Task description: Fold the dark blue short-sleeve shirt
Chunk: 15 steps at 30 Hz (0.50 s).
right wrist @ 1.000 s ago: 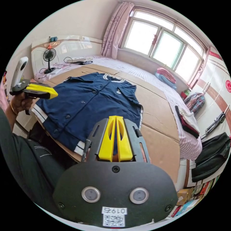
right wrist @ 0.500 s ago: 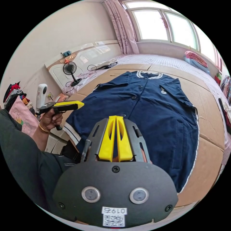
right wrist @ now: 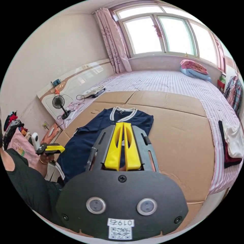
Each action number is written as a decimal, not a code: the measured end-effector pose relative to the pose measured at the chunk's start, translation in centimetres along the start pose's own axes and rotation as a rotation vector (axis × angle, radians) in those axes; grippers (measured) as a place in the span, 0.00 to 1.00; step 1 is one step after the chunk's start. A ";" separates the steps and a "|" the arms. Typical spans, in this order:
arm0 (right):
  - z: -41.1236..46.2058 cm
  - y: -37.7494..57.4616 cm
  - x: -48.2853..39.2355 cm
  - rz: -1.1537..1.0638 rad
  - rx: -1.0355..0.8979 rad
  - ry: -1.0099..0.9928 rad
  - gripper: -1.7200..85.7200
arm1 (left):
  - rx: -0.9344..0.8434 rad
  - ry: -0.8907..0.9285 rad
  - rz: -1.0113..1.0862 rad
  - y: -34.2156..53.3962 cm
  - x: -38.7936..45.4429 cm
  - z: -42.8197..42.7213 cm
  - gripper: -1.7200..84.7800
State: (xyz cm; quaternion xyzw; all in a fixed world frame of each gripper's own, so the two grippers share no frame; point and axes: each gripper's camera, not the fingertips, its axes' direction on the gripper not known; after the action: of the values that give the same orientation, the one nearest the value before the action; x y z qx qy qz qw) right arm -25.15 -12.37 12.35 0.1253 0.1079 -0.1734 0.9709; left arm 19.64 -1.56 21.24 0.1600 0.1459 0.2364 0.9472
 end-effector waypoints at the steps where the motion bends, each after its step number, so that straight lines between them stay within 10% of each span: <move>1: 0.4 -0.5 0.6 -0.008 -0.011 0.011 0.02 | 0.017 0.042 0.011 -1.5 -0.6 0.5 0.04; 9: 6.0 -4.4 5.3 -0.224 -0.223 -0.050 0.10 | -0.103 0.635 -0.185 -27.5 -14.0 21.5 0.09; 15: 8.3 -7.2 7.6 -0.353 -0.276 -0.102 0.09 | -0.329 0.586 -0.227 -39.9 -17.1 39.3 0.09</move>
State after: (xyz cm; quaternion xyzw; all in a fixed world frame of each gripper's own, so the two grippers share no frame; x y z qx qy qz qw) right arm -19.46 -23.57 16.75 -0.0384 0.1019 -0.3304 0.9375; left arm 35.01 -52.67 45.48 -0.0866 0.3883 0.1856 0.8985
